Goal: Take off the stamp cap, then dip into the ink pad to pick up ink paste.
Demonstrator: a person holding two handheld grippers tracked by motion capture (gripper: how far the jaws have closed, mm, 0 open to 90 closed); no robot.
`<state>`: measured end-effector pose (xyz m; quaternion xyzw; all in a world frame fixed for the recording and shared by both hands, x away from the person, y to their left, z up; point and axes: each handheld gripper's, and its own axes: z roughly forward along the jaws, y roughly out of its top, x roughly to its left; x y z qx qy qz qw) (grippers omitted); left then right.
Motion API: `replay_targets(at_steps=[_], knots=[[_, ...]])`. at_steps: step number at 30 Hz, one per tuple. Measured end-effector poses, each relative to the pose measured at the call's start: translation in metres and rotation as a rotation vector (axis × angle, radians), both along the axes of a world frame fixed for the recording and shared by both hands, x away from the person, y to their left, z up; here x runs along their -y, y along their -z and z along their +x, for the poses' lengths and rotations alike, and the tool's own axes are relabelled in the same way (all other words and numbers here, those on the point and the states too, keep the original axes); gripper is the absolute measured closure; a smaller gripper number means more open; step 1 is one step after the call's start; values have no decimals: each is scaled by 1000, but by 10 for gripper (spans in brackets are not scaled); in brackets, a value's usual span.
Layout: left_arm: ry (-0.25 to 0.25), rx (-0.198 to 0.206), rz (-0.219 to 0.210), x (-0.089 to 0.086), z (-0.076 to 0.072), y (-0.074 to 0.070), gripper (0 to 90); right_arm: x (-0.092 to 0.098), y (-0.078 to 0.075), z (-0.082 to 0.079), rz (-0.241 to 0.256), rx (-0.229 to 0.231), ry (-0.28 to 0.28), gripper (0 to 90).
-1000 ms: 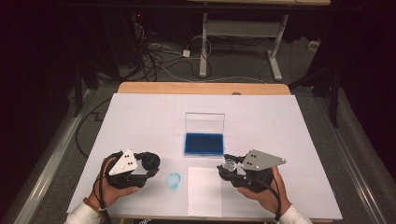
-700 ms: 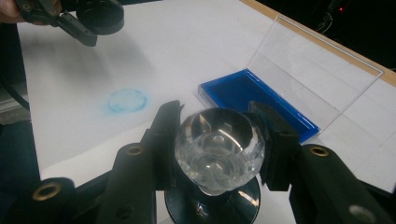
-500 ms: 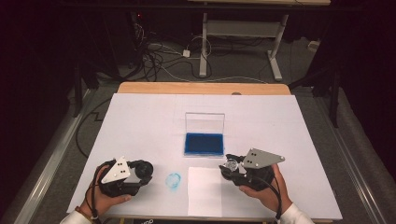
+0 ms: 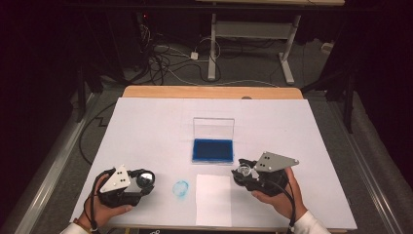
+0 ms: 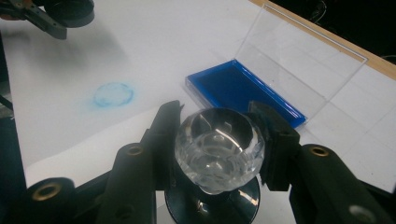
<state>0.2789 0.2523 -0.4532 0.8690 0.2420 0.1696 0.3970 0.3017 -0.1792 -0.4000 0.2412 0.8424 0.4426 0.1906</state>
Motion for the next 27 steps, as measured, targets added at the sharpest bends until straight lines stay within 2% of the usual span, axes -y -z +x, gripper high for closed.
replay_targets(at_steps=[6,14,25,27], knots=[[-1,-3,-9,-1,2,0,363,1,-2,1,2,0,4,569],[-8,-10,9,1,3,2,363,0,-8,11,11,1,24,568],[6,-2,14,5,1,2,363,-15,-13,30,3,7,32,568],[5,1,15,5,1,1,363,-22,-16,39,-1,17,35,568]])
